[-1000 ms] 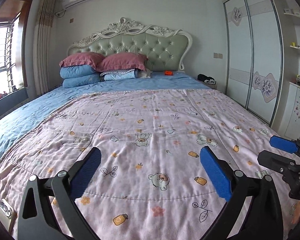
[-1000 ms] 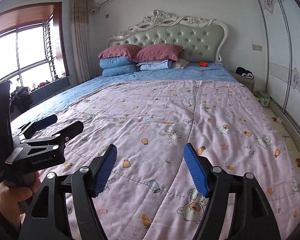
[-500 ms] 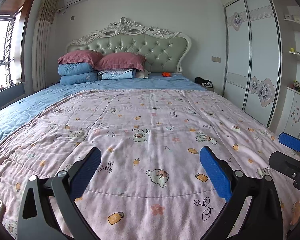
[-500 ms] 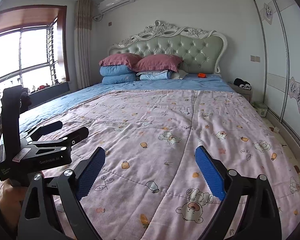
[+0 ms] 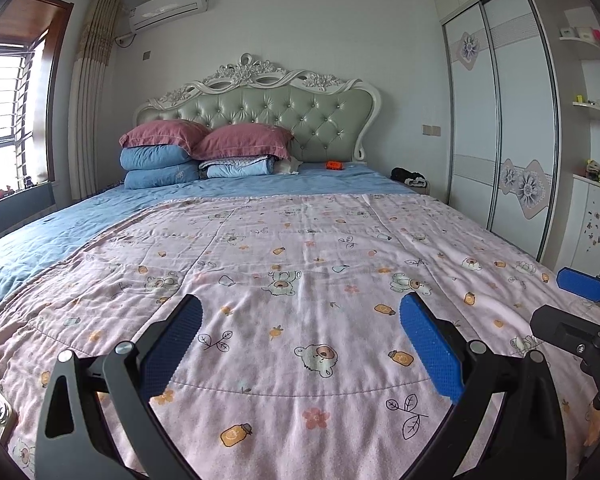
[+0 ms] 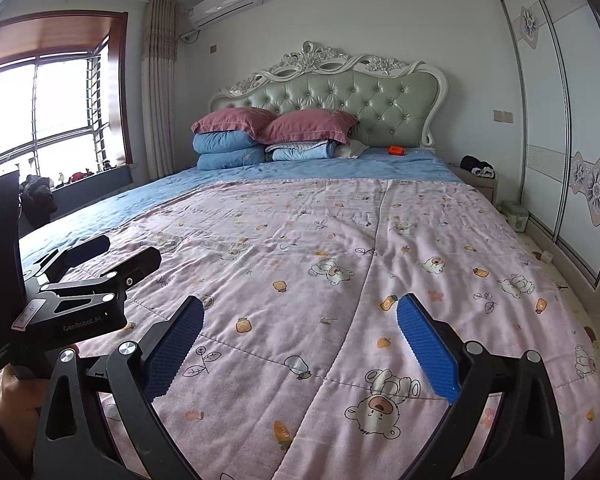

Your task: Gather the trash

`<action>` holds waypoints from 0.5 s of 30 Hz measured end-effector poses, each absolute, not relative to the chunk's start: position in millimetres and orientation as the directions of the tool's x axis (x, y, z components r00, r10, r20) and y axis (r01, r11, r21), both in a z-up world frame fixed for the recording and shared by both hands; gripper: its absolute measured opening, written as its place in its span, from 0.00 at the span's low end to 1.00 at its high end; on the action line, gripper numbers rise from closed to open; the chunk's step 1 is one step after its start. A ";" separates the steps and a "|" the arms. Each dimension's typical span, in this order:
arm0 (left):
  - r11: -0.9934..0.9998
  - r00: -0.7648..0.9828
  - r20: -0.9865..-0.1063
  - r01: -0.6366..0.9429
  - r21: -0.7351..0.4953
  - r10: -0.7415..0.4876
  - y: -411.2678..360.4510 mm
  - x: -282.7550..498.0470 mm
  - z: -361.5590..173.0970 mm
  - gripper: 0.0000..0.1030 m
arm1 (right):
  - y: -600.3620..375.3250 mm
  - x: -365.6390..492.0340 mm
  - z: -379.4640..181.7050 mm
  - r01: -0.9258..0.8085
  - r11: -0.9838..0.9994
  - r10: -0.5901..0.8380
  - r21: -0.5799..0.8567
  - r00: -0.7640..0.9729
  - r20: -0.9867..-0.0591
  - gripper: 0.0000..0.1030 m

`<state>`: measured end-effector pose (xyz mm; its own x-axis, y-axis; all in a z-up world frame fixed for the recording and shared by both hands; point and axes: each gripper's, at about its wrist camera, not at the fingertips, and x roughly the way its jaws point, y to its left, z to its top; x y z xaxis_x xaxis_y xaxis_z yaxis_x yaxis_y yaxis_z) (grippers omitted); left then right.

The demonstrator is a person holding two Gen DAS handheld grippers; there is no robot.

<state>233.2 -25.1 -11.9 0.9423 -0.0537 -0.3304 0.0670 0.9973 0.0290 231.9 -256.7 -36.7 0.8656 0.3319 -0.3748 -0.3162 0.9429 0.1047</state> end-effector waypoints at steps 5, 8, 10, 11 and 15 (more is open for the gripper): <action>0.997 0.946 -0.319 0.067 0.043 -0.050 -27.9 230.2 -11.2 0.96 | -254.8 232.2 -36.7 -0.316 0.944 0.329 0.098 0.866 -0.377 0.92; 0.997 0.947 -0.317 0.069 0.047 -0.050 -29.3 228.8 -11.0 0.96 | -254.5 232.9 -36.7 -0.315 0.944 0.327 0.096 0.866 -0.378 0.92; 0.997 0.948 -0.313 0.070 0.043 -0.053 -28.4 227.9 -10.6 0.96 | -254.7 233.7 -37.1 -0.313 0.945 0.326 0.098 0.866 -0.380 0.92; 0.997 0.949 -0.311 0.067 0.041 -0.051 -27.7 227.4 -10.4 0.96 | -255.0 234.2 -37.3 -0.312 0.945 0.326 0.099 0.865 -0.381 0.92; 0.998 0.951 -0.307 0.058 0.029 -0.046 -24.5 226.4 -9.6 0.96 | -256.0 235.4 -38.1 -0.312 0.945 0.326 0.102 0.864 -0.383 0.92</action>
